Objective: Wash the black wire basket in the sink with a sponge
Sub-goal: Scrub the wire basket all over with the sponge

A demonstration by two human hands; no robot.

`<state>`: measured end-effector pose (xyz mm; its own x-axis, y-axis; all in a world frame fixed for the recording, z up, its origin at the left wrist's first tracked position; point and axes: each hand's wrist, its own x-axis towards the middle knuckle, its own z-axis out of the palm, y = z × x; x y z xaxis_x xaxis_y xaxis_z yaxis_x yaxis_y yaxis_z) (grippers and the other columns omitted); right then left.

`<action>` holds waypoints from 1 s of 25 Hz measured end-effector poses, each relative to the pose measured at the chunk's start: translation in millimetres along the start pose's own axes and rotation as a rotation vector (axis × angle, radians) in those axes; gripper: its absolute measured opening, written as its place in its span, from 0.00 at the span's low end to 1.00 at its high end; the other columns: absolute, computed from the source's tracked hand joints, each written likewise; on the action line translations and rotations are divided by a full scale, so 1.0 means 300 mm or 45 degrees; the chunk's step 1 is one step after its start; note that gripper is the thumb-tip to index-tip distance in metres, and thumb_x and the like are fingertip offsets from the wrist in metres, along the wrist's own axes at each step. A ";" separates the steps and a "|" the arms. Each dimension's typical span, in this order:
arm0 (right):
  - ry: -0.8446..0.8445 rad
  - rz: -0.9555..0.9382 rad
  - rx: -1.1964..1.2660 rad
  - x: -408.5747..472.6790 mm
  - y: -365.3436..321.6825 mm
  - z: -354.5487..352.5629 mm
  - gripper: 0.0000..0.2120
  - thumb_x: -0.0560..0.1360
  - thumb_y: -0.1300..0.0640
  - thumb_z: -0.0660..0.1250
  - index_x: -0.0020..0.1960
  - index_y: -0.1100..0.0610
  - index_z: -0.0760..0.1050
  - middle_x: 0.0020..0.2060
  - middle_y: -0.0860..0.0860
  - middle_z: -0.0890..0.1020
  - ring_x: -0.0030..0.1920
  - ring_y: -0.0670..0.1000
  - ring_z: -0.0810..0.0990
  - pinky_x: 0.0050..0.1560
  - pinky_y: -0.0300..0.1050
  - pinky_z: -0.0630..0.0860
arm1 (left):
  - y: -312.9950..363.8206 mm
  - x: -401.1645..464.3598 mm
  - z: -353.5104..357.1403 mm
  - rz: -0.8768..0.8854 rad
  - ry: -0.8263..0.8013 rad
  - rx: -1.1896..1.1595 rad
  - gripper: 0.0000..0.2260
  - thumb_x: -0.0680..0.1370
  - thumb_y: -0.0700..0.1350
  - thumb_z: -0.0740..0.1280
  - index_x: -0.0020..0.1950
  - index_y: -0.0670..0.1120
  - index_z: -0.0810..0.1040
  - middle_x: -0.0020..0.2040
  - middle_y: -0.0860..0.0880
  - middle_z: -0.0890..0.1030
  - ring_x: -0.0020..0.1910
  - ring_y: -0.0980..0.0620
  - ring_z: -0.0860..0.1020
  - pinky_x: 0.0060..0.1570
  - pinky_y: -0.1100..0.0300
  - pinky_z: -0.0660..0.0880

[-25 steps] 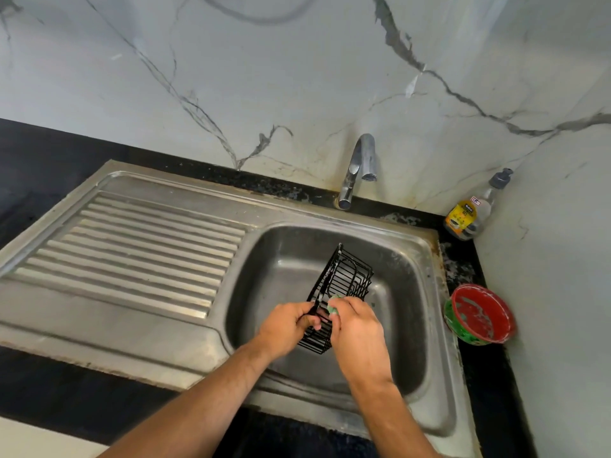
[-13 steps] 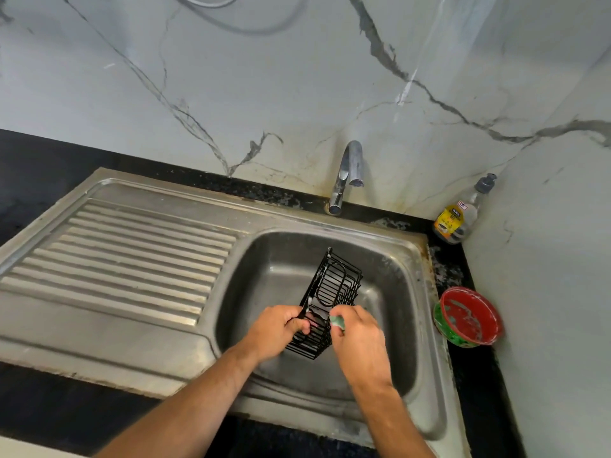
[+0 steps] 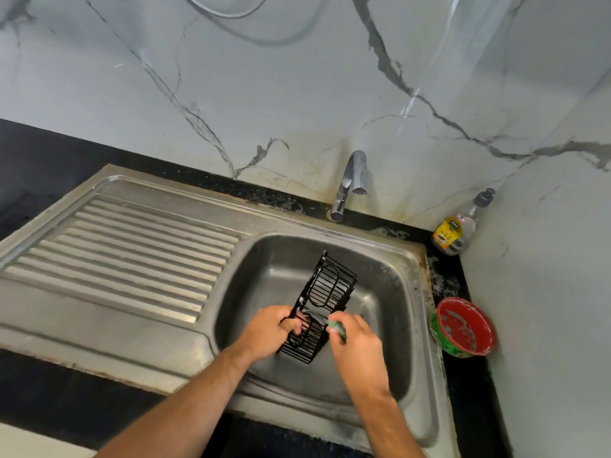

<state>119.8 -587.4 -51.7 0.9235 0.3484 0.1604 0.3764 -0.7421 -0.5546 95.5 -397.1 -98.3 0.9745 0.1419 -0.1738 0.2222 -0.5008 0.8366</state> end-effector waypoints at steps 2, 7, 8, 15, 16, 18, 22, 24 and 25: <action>-0.068 0.106 0.092 0.012 -0.022 -0.008 0.09 0.75 0.58 0.72 0.54 0.48 0.82 0.45 0.44 0.83 0.43 0.45 0.82 0.49 0.40 0.79 | -0.003 -0.009 -0.007 -0.072 0.042 -0.058 0.12 0.80 0.37 0.65 0.41 0.50 0.81 0.34 0.65 0.81 0.39 0.65 0.78 0.51 0.63 0.73; -0.164 0.320 0.338 0.035 -0.137 -0.006 0.05 0.75 0.56 0.71 0.47 0.47 0.83 0.36 0.43 0.83 0.35 0.42 0.81 0.41 0.40 0.80 | 0.011 -0.012 -0.024 -0.276 0.174 -0.217 0.13 0.82 0.39 0.62 0.44 0.53 0.80 0.44 0.57 0.84 0.49 0.56 0.81 0.57 0.58 0.73; -0.149 0.354 0.409 0.032 -0.147 0.001 0.05 0.75 0.56 0.71 0.45 0.47 0.83 0.35 0.44 0.84 0.35 0.44 0.82 0.41 0.40 0.81 | 0.020 -0.018 -0.005 -0.316 0.228 -0.334 0.11 0.83 0.41 0.61 0.47 0.54 0.78 0.48 0.56 0.83 0.54 0.54 0.80 0.61 0.56 0.72; -0.408 0.645 1.104 0.023 -0.154 -0.054 0.06 0.73 0.67 0.74 0.44 0.57 0.85 0.37 0.58 0.86 0.37 0.53 0.84 0.46 0.49 0.84 | 0.070 -0.019 0.030 -0.564 0.146 -0.543 0.08 0.86 0.56 0.55 0.53 0.54 0.69 0.56 0.50 0.77 0.54 0.49 0.79 0.43 0.49 0.84; -0.413 0.680 1.124 0.027 -0.138 -0.072 0.06 0.73 0.68 0.74 0.43 0.58 0.85 0.38 0.58 0.86 0.38 0.54 0.85 0.46 0.49 0.84 | 0.082 -0.015 0.025 -0.518 0.102 -0.434 0.08 0.86 0.54 0.54 0.54 0.53 0.68 0.53 0.51 0.76 0.50 0.51 0.78 0.43 0.50 0.85; -0.301 0.729 1.073 0.036 -0.124 -0.096 0.05 0.73 0.66 0.74 0.44 0.58 0.86 0.37 0.55 0.86 0.39 0.54 0.86 0.46 0.47 0.84 | 0.097 -0.010 0.026 -0.466 0.042 -0.253 0.07 0.86 0.53 0.54 0.57 0.51 0.67 0.50 0.53 0.74 0.46 0.54 0.77 0.42 0.53 0.84; -0.095 0.529 0.500 0.052 -0.162 -0.093 0.07 0.73 0.56 0.71 0.46 0.47 0.85 0.35 0.43 0.85 0.36 0.43 0.83 0.41 0.35 0.77 | 0.108 -0.005 0.019 -0.466 -0.011 -0.196 0.06 0.86 0.50 0.55 0.58 0.48 0.65 0.50 0.52 0.73 0.45 0.53 0.79 0.37 0.56 0.84; -0.092 0.441 0.345 0.053 -0.181 -0.087 0.10 0.75 0.55 0.70 0.55 0.46 0.83 0.38 0.42 0.85 0.35 0.42 0.82 0.37 0.33 0.76 | 0.108 -0.003 0.008 -0.468 -0.033 -0.186 0.06 0.86 0.49 0.55 0.59 0.48 0.64 0.50 0.51 0.74 0.45 0.53 0.79 0.39 0.54 0.84; -0.056 0.411 0.302 0.055 -0.181 -0.089 0.12 0.76 0.53 0.70 0.59 0.45 0.81 0.41 0.42 0.84 0.38 0.42 0.83 0.40 0.33 0.78 | 0.107 -0.002 0.007 -0.465 -0.041 -0.181 0.06 0.86 0.49 0.55 0.60 0.48 0.64 0.50 0.51 0.74 0.45 0.53 0.79 0.40 0.54 0.84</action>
<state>116.5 -556.6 2.9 0.9854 0.1472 -0.0850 0.0353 -0.6666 -0.7446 102.1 -415.2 -72.3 0.8331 0.2611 -0.4877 0.5501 -0.2985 0.7799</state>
